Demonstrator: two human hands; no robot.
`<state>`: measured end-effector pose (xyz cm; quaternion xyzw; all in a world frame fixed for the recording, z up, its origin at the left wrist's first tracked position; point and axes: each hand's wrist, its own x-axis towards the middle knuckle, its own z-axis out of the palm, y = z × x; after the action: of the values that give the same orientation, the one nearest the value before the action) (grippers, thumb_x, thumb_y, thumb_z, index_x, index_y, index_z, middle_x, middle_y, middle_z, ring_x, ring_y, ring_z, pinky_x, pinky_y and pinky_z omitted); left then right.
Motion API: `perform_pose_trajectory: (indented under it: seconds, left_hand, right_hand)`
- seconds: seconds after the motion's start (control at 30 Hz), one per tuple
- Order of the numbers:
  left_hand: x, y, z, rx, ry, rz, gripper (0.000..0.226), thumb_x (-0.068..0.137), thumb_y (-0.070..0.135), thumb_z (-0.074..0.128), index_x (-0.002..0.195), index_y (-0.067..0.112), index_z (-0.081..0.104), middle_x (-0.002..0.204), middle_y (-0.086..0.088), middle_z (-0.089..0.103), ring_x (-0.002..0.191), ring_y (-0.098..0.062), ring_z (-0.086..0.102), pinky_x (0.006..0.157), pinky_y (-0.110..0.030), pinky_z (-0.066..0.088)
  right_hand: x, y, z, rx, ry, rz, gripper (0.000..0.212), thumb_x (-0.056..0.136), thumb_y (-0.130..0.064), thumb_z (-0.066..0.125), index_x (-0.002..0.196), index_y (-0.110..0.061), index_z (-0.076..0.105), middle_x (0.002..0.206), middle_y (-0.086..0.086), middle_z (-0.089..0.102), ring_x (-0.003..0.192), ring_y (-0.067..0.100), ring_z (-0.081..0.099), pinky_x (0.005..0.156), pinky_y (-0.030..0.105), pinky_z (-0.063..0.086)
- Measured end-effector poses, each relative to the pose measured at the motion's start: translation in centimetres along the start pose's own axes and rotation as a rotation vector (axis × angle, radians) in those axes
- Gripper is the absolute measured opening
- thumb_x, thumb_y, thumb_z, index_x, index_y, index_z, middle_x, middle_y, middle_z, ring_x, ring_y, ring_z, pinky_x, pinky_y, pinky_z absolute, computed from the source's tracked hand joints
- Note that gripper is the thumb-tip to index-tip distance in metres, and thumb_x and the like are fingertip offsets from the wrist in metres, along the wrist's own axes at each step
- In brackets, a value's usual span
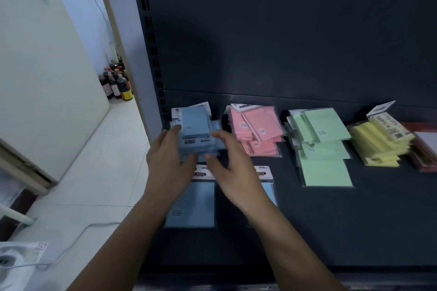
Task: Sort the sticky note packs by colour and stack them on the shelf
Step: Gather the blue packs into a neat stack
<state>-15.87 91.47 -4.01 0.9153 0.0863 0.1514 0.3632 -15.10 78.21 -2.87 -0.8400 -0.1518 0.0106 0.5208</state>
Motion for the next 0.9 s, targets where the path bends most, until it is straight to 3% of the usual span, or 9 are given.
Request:
perform_pose_trajectory:
  seconds: [0.07,0.2,0.27,0.33,0.4,0.5,0.67,0.8,0.9]
  left_hand:
    - [0.4,-0.3,0.2,-0.006,-0.04,-0.002,0.056,0.084,0.009,0.057,0.137,0.01,0.038,0.136,-0.011,0.047,0.129,-0.03,0.038,0.107,-0.049,0.031]
    - [0.2,-0.6,0.6,-0.011,-0.025,-0.038,0.061,0.088,0.007,0.055,0.143,0.013,0.031,0.151,-0.012,0.028,0.143,-0.029,0.016,0.116,-0.047,0.014]
    - [0.0,-0.6,0.4,-0.186,0.017,-0.052,0.053,0.087,0.006,0.056,0.137,0.016,0.041,0.148,-0.009,0.033,0.141,-0.025,0.022,0.114,-0.047,0.025]
    - [-0.2,-0.3,-0.1,-0.379,0.095,-0.049,0.036,0.088,0.009,0.058,0.12,0.024,0.053,0.134,-0.003,0.048,0.13,-0.02,0.041,0.102,-0.03,0.043]
    - [-0.6,0.3,-0.5,-0.508,0.179,-0.06,0.013,0.089,0.021,0.058,0.096,0.032,0.057,0.109,0.004,0.058,0.106,-0.01,0.056,0.081,-0.015,0.048]
    - [-1.4,0.8,-0.4,-0.721,0.228,-0.159,0.009,0.085,0.023,0.065,0.079,0.024,0.058,0.089,-0.003,0.061,0.081,-0.007,0.06,0.069,-0.019,0.048]
    - [-3.1,2.1,-0.1,-0.993,0.016,-0.2,0.032,0.079,-0.012,0.062,0.089,0.017,0.055,0.084,0.001,0.064,0.07,-0.003,0.063,0.058,-0.013,0.05]
    - [-4.3,2.6,0.3,-0.967,-0.221,-0.155,0.044,0.066,0.0,0.06,0.101,0.027,0.056,0.09,0.007,0.065,0.069,-0.007,0.059,0.059,-0.018,0.05]
    - [-4.9,2.7,1.0,-0.889,-0.297,-0.168,0.052,0.075,-0.003,0.064,0.108,0.036,0.055,0.083,-0.016,0.06,0.062,-0.012,0.054,0.057,-0.021,0.049]
  right_hand:
    - [1.7,-0.3,1.1,-0.02,-0.02,0.044,0.049,0.091,-0.015,0.055,0.136,-0.02,0.038,0.136,-0.002,0.042,0.127,0.009,0.038,0.1,0.01,0.029]
    - [2.5,-0.3,2.6,0.058,-0.023,0.121,0.049,0.09,-0.011,0.054,0.135,-0.022,0.039,0.139,-0.003,0.041,0.13,0.01,0.038,0.106,0.022,0.033]
    - [2.1,0.0,2.8,0.112,0.045,0.091,0.043,0.09,-0.01,0.055,0.129,-0.022,0.045,0.135,-0.005,0.047,0.126,0.007,0.042,0.106,0.026,0.037]
    - [1.6,0.0,2.9,0.245,0.111,0.09,0.032,0.09,-0.012,0.058,0.118,-0.024,0.053,0.124,-0.007,0.056,0.116,0.004,0.051,0.1,0.024,0.042]
    - [1.2,-0.1,3.1,0.49,0.185,0.14,0.018,0.089,-0.01,0.061,0.102,-0.022,0.06,0.105,-0.005,0.065,0.099,0.003,0.061,0.089,0.02,0.047]
    - [0.2,0.0,3.2,0.772,0.326,0.235,0.012,0.085,-0.004,0.063,0.084,-0.016,0.062,0.078,0.0,0.059,0.078,0.01,0.057,0.079,0.025,0.049]
    - [-1.1,0.6,1.7,0.881,0.445,0.256,0.018,0.081,0.002,0.065,0.088,-0.015,0.06,0.07,-0.007,0.059,0.071,0.009,0.055,0.074,0.023,0.047]
    - [-2.7,1.0,-0.2,0.837,0.348,0.195,0.027,0.085,0.002,0.061,0.104,-0.016,0.056,0.076,-0.004,0.065,0.073,0.015,0.063,0.066,0.028,0.053]
    - [-3.9,1.6,-1.9,0.647,0.256,0.16,0.038,0.086,0.004,0.06,0.116,-0.018,0.055,0.098,-0.005,0.069,0.074,0.016,0.065,0.063,0.03,0.054]
